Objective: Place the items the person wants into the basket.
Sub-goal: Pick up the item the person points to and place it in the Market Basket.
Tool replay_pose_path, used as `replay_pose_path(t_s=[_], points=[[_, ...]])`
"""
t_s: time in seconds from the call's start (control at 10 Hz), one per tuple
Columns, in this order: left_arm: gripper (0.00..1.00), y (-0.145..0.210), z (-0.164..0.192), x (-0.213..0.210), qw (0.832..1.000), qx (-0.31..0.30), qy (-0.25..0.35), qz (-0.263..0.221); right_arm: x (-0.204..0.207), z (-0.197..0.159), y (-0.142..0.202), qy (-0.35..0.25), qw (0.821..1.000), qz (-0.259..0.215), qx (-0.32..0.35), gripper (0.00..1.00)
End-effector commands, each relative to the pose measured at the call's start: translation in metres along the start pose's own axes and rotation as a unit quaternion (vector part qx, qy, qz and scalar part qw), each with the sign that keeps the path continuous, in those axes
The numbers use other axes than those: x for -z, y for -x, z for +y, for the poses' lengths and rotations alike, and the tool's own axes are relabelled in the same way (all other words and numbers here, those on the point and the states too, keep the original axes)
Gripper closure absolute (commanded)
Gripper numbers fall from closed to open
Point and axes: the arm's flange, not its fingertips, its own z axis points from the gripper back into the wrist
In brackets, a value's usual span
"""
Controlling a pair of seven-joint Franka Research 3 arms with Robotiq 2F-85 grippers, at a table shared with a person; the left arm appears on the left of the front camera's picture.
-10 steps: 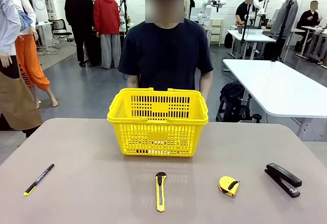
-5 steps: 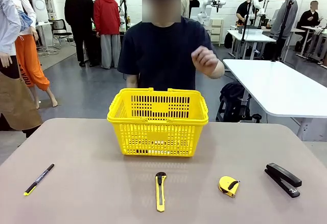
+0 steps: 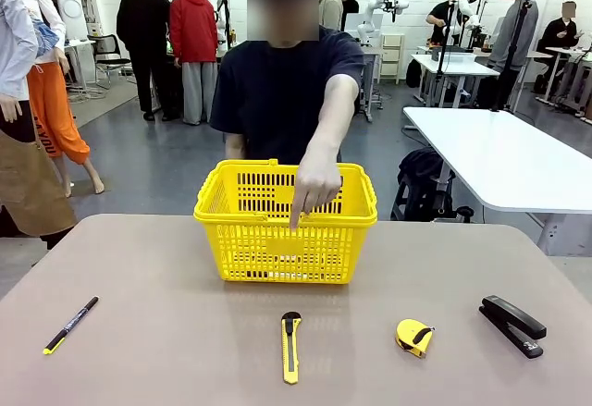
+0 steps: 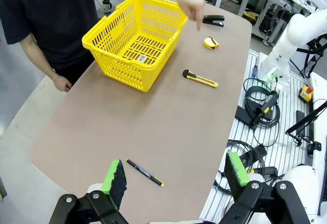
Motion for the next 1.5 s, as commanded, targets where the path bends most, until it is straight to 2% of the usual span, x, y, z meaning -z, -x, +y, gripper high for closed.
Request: replay_pose_path(t_s=[0.0,0.7,0.8,1.0,1.1,1.2,1.4], points=[[0.0,-0.003,0.002,0.0,1.0,0.004,0.002,-0.01,0.0,0.0,-0.002,-0.001,1.0,-0.007,-0.002,0.0],[0.0,0.0,0.0,0.0,1.0,0.0,0.0,0.0,0.0,0.0,-0.002,-0.001,1.0,-0.007,-0.002,0.0],[0.0,-0.031,-0.024,0.026,0.998,0.016,-0.017,0.052,0.0,0.0,-0.002,-0.001,1.0,-0.007,-0.002,0.0],[0.0,-0.104,-0.064,0.086,0.991,-0.025,-0.056,0.116,0.0,0.0,-0.002,-0.001,1.0,-0.007,-0.002,0.0],[0.0,-0.13,-0.089,0.122,0.984,-0.037,-0.061,0.162,0.0,0.0,-0.002,-0.001,1.0,-0.007,-0.002,0.0],[0.0,-0.151,-0.108,0.157,0.973,-0.031,-0.057,0.22,0.0,0.0,-0.002,-0.001,1.0,-0.007,-0.002,0.0],[0.0,-0.16,-0.151,0.236,0.952,-0.054,-0.065,0.293,0.0,0.0,-0.002,-0.001,1.0,-0.007,-0.002,0.0]])
